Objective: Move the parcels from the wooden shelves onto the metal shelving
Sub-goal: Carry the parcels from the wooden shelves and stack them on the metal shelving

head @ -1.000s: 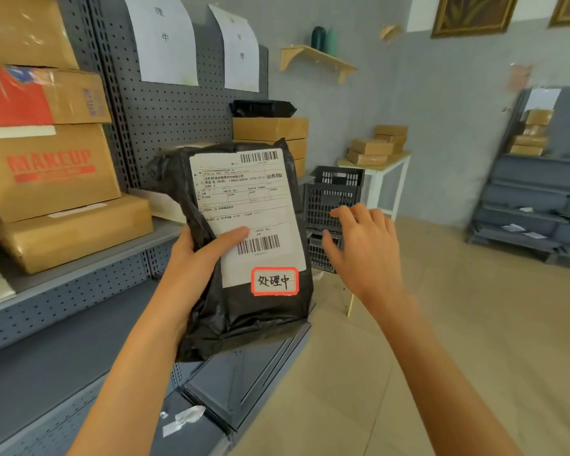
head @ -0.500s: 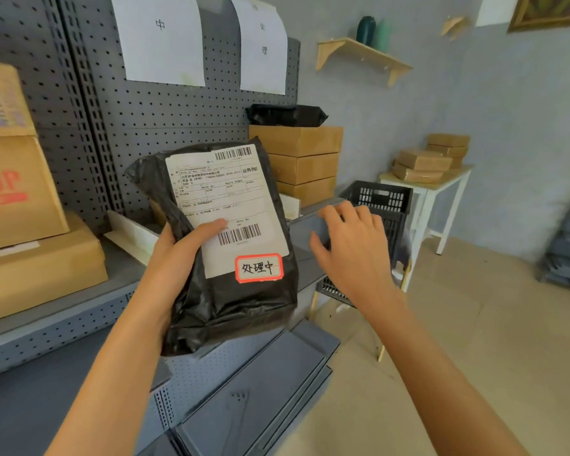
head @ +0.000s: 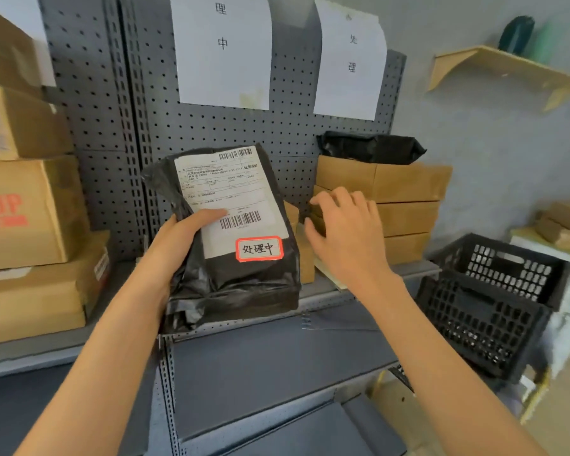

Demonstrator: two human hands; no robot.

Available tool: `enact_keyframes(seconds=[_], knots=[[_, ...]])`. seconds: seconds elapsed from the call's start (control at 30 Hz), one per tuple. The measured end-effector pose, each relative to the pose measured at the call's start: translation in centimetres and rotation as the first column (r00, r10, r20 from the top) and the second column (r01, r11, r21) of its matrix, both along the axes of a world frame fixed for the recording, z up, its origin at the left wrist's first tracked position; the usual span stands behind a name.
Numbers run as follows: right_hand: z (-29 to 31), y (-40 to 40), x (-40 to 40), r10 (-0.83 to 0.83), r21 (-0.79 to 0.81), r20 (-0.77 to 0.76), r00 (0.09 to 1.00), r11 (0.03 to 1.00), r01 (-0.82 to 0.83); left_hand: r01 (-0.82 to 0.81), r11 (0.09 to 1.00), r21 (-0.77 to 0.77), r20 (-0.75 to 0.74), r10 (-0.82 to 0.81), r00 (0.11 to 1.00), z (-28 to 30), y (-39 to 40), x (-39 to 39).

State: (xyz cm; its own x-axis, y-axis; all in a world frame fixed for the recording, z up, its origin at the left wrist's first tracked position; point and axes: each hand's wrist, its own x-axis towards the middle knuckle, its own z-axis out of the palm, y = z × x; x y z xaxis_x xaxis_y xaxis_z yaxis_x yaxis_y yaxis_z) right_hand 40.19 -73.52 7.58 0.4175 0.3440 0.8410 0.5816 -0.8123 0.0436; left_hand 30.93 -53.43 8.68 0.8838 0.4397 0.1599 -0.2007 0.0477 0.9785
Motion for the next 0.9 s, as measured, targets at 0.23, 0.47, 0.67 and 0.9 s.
enact_keyframes(seconds=[0.23, 0.47, 0.67, 0.9], knots=[[1.8, 3.3, 8.4, 0.134, 0.029, -0.040, 0.990, 0.991, -0.133, -0.121, 0.992, -0.046, -0.119, 0.115, 0.986, 3.2, 2.0, 7.0], [3.5, 7.1, 14.3, 0.175, 0.043, -0.066, 0.982, 0.984, -0.173, -0.102, 0.985, -0.138, -0.154, 0.080, 0.985, 3.8, 4.7, 11.0], [4.3, 10.2, 17.9, 0.206, 0.038, -0.119, 0.971, 0.978, -0.203, -0.137, 0.978, -0.160, -0.182, 0.107, 0.977, 4.9, 7.5, 14.6], [3.7, 12.3, 20.1, 0.197, 0.031, -0.128, 0.972, 0.980, -0.194, -0.138, 0.988, -0.071, -0.259, 0.115, 0.959, 4.2, 9.3, 17.1]])
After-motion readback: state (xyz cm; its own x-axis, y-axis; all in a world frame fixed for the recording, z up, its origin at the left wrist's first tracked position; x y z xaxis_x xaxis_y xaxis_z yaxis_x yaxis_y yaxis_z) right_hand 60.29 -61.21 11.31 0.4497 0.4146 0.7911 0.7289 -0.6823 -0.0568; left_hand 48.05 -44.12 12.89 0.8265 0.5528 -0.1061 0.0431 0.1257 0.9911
